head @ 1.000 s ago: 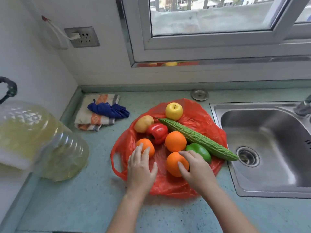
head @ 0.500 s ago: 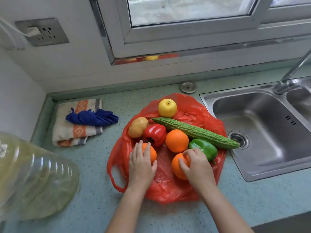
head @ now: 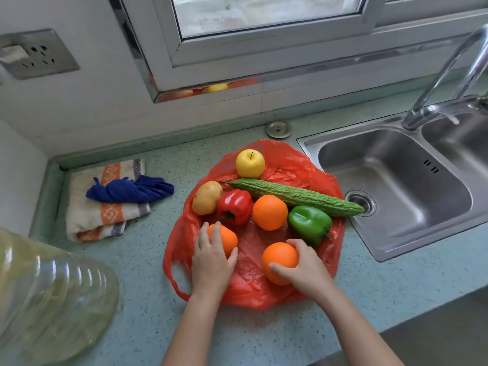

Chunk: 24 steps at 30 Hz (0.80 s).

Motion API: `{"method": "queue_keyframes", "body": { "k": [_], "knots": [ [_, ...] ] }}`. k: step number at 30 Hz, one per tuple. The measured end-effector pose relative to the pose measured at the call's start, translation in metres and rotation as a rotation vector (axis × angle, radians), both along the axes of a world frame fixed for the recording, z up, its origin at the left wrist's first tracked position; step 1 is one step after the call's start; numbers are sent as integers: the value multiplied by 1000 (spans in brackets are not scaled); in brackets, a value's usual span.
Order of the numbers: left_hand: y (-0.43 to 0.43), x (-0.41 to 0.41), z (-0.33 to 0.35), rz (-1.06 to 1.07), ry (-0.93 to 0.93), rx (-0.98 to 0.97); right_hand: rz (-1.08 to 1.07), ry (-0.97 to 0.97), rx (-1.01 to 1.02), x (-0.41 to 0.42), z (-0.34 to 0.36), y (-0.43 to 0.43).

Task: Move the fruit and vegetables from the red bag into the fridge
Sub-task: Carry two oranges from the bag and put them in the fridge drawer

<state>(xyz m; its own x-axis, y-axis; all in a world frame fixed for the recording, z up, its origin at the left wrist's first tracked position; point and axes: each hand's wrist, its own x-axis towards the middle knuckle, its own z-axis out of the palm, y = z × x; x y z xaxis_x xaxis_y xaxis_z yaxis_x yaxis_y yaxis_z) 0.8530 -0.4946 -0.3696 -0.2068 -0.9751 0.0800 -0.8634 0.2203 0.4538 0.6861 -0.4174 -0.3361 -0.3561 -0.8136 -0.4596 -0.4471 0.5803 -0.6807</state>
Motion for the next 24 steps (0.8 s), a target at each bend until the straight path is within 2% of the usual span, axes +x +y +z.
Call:
{"method": "queue_keyframes", "body": {
  "k": [6,10,15,24],
  "knots": [
    [3,3,19,-6,133,52,23,-31,-104,3,1,7],
    [10,-14,49,-31,379,36,-34,-8,-262,-5,15,16],
    [16,-62,85,-104,631,37,-166,64,-412,-41,40,44],
    [70,-181,106,-453,791,224,-559,140,-554,-122,71,136]
  ]
}}
